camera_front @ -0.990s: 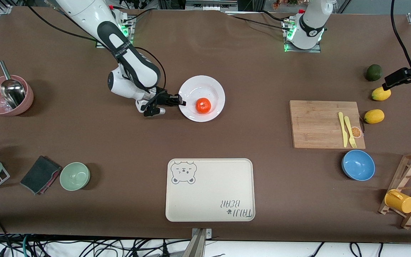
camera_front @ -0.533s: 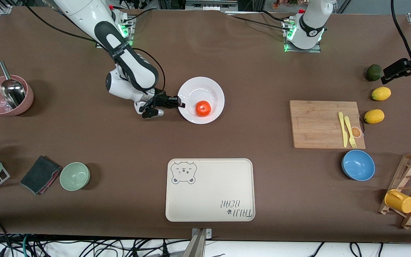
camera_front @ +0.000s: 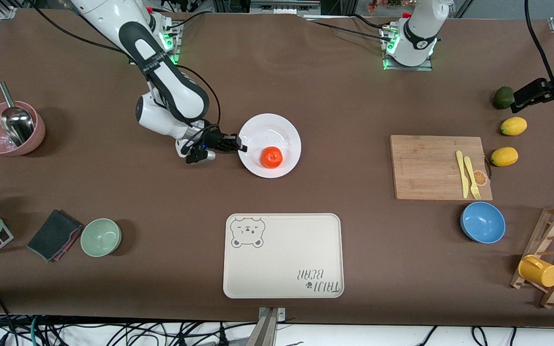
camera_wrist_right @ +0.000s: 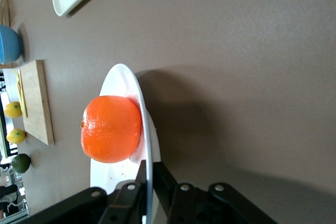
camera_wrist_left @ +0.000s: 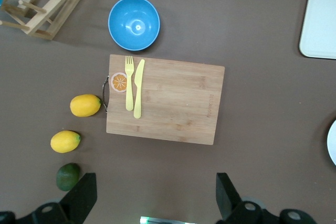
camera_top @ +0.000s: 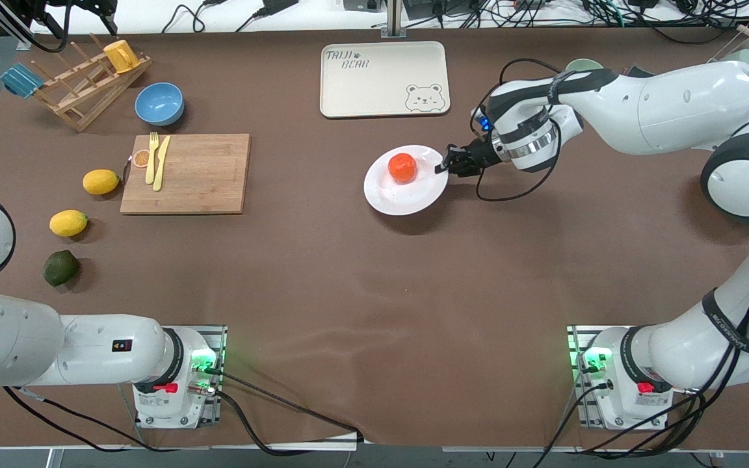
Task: Place orange and plate with both arms
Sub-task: 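Carry the plate with the right gripper onto the bear placemat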
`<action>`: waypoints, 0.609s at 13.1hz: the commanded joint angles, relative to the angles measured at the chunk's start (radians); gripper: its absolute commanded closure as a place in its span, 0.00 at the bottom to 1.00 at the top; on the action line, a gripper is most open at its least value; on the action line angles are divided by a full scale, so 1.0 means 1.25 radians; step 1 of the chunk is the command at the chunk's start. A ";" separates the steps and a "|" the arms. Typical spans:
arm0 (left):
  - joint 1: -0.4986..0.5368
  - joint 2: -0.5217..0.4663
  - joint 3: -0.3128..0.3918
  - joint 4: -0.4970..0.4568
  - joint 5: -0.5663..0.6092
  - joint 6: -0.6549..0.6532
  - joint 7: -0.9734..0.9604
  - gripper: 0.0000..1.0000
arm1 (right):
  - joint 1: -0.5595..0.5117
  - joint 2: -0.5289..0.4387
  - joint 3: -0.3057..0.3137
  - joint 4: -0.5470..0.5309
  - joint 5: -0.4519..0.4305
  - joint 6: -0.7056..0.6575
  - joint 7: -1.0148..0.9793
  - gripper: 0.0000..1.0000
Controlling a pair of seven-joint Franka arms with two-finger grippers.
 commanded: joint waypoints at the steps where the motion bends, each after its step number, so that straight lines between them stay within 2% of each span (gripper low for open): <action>1: -0.005 0.005 -0.011 0.019 -0.016 -0.009 0.001 0.00 | -0.002 -0.024 0.000 0.017 0.048 0.003 -0.015 1.00; 6: -0.003 0.006 -0.011 0.019 -0.015 -0.009 0.001 0.00 | -0.009 -0.001 -0.013 0.107 0.071 0.003 -0.010 1.00; 8: 0.001 0.006 -0.011 0.019 -0.017 -0.008 0.001 0.00 | -0.011 0.068 -0.014 0.201 0.068 0.005 -0.004 1.00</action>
